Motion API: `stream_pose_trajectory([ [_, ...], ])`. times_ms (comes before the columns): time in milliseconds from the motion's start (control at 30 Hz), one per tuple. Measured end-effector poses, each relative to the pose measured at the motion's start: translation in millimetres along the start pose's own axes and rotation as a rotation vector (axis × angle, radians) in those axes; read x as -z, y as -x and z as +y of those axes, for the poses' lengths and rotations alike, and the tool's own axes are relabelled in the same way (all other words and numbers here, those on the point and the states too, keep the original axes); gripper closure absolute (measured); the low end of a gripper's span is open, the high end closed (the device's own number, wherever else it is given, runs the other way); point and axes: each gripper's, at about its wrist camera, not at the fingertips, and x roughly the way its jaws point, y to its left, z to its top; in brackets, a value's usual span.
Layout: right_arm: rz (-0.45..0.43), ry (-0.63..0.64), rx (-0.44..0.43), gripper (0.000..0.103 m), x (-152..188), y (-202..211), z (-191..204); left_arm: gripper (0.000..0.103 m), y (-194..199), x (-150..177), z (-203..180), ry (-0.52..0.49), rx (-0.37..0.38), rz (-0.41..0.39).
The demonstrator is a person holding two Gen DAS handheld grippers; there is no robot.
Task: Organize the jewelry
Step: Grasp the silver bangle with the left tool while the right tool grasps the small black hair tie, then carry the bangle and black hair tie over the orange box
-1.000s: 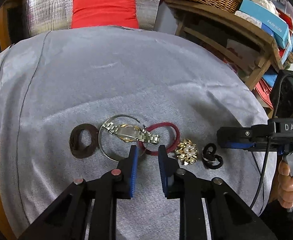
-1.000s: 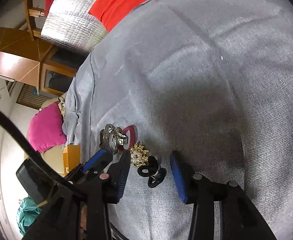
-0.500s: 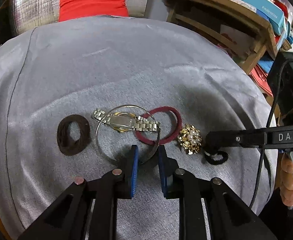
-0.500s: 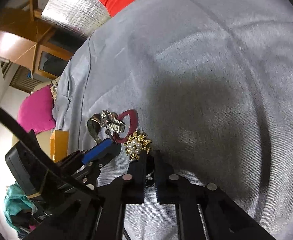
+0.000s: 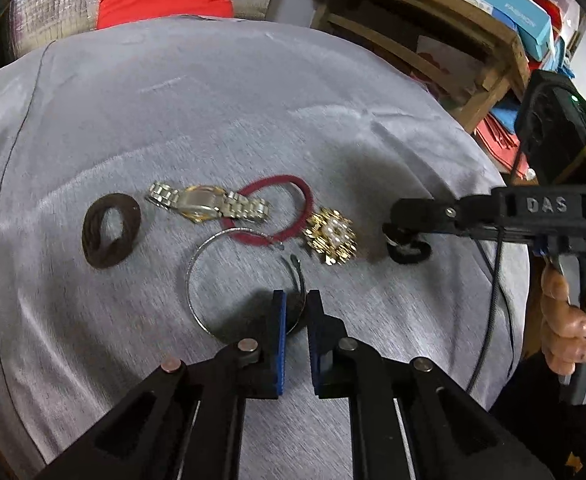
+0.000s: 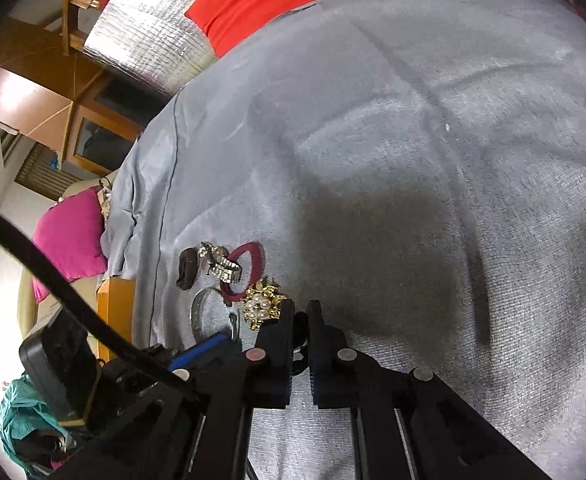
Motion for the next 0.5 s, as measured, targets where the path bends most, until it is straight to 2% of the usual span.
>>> stream_pose_trajectory([
  [167,0.011,-0.015,0.042,0.096,0.6,-3.3,-4.1,0.09,0.7,1.7,-8.7,-0.027,-0.041,0.01],
  [300,0.023,-0.042,0.034,0.095,-0.7,-4.3,-8.3,0.069,-3.1,1.2,-21.3,-0.077,-0.046,0.014],
  [400,0.039,-0.078,0.02,0.093,-1.6,-6.1,-12.5,0.069,-4.7,2.9,-24.6,-0.102,-0.058,0.014],
  [500,0.031,-0.062,0.025,0.093,-0.2,-6.1,-11.0,0.071,-5.5,2.9,-21.2,-0.082,-0.044,0.012],
])
